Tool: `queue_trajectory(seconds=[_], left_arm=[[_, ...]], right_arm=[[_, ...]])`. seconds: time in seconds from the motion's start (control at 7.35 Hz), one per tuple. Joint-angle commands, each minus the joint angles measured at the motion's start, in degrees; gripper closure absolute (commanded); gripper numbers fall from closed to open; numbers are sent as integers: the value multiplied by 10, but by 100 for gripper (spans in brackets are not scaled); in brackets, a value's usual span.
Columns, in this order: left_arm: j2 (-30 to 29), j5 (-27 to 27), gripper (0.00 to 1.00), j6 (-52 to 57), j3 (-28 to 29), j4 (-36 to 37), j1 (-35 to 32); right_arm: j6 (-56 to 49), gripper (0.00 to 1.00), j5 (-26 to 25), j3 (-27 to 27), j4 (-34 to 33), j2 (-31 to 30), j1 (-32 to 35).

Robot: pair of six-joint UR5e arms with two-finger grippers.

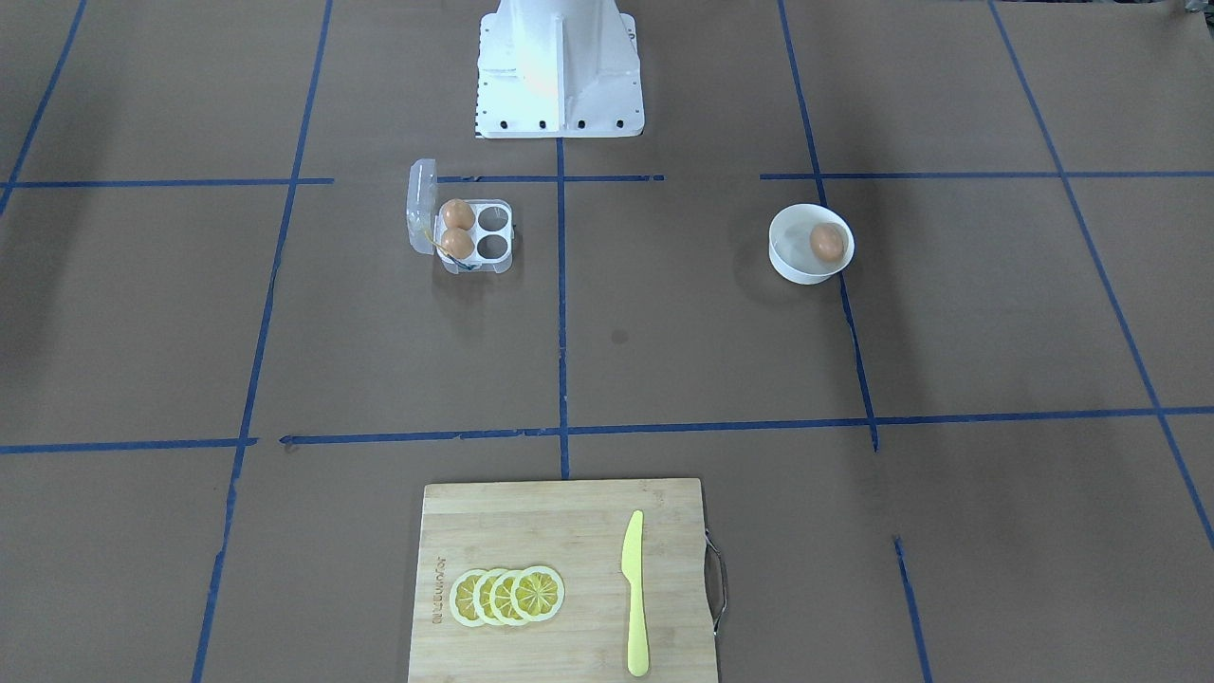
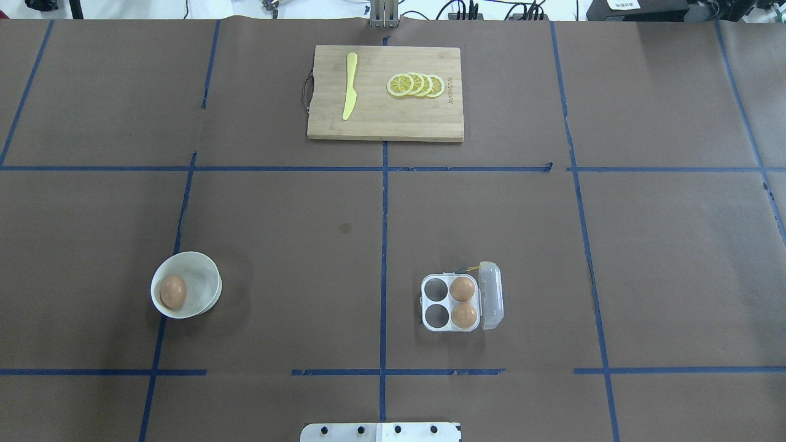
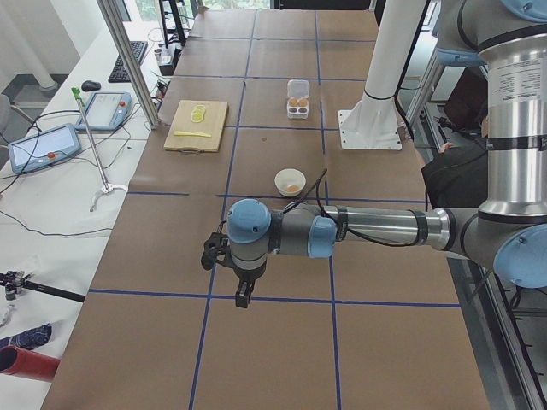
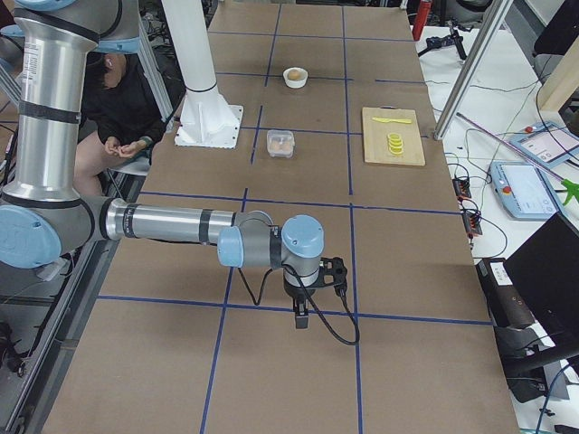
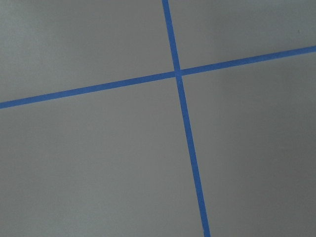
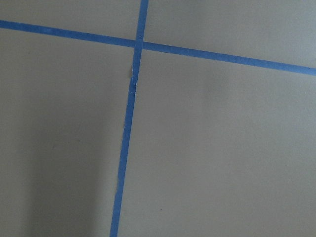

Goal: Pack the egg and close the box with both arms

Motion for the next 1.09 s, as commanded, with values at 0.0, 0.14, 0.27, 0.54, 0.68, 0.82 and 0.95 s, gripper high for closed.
queue_trajectory(seconds=[0.0, 0.14, 0.27, 0.54, 0.68, 0.82, 0.95], left_arm=[[-3, -1, 0, 0, -4, 0, 0], [-3, -2, 0, 0, -3, -1, 0], [-4, -3, 0, 0, -2, -4, 1], [-8, -6, 0, 1, -5, -95, 5], [-18, -3, 0, -1, 2, -159, 9], [-27, -5, 0, -4, 21, -242, 10], [-28, -3, 0, -5, 28, -339, 10]], right_arm=[[-1, 0, 1, 5, 4, -9, 0], [0, 0, 2, 8, 4, -9, -1], [2, 0, 3, 7, 3, -9, -1], [7, 0, 67, 10, 10, -4, -4], [6, 0, 85, 15, 13, 1, -5], [8, 0, 89, 15, 43, 21, -4], [7, 0, 87, 11, 83, 25, -5]])
